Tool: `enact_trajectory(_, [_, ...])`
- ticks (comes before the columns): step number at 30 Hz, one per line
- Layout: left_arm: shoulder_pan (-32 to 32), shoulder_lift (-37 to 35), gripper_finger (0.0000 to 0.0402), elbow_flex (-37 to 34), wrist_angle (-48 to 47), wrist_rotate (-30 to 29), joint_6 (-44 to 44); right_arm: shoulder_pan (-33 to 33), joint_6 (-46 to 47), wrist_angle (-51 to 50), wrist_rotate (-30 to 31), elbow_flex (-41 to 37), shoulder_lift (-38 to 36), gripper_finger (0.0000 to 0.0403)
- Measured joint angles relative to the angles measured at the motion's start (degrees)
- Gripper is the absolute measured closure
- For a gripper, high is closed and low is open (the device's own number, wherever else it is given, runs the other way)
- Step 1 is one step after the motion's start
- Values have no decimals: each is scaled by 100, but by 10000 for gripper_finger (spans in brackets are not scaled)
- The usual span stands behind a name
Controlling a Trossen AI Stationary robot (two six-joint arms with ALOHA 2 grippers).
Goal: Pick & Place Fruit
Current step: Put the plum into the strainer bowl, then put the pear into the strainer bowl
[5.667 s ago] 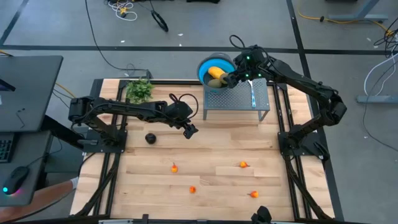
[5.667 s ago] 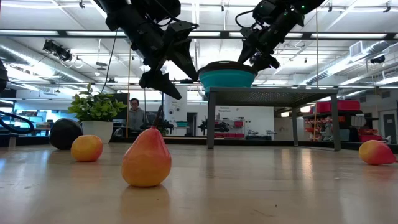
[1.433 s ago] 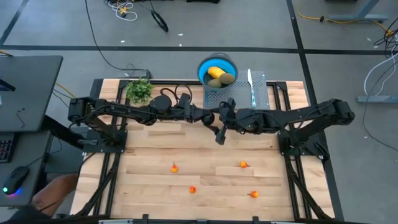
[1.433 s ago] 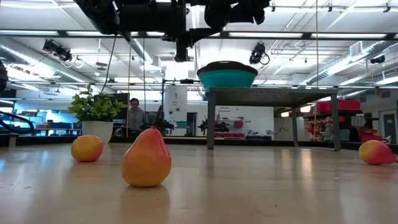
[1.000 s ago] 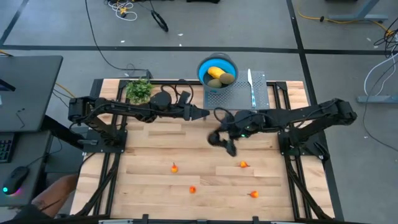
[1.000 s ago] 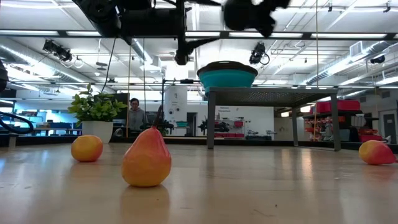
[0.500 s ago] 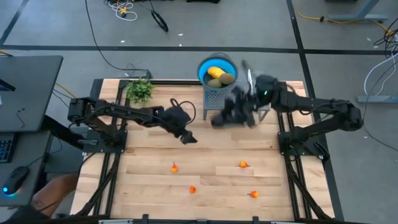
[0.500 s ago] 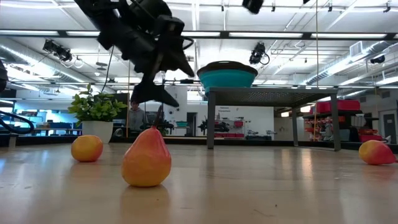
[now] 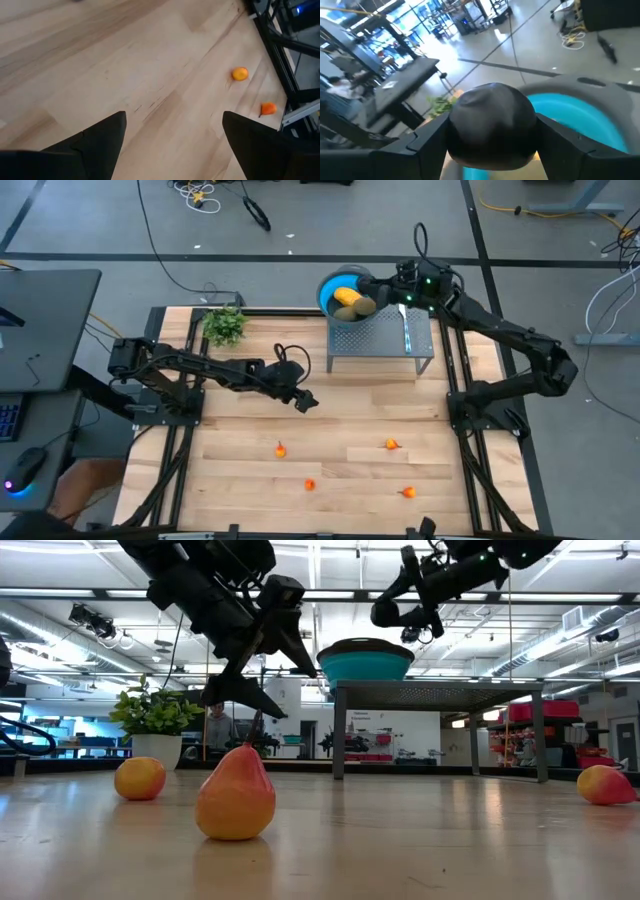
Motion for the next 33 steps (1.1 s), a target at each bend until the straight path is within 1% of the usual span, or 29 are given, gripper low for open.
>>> enact_trajectory(2, [0,0,61,0,0,-25,-50,-46,-145,24,44,0,58,139])
enact_trajectory(7, [0,0,61,0,7,-26,-197,-84,-360,-301,470,1,93,136])
enact_trajectory(13, [0,0,61,0,22,-26,-221,-91,-592,-774,911,2,128,119])
enact_trajectory(20, [0,0,61,0,26,-26,-224,-108,-591,-759,933,2,249,93])
enact_trajectory(27, [0,0,61,0,26,-25,-198,-220,-376,-730,936,2,250,57])
enact_trajectory(30, [0,0,61,0,11,2,-71,-244,-280,-734,965,2,221,53])
enact_trajectory(33, [0,0,61,4,-148,281,229,-185,-283,-680,667,0,-28,56])
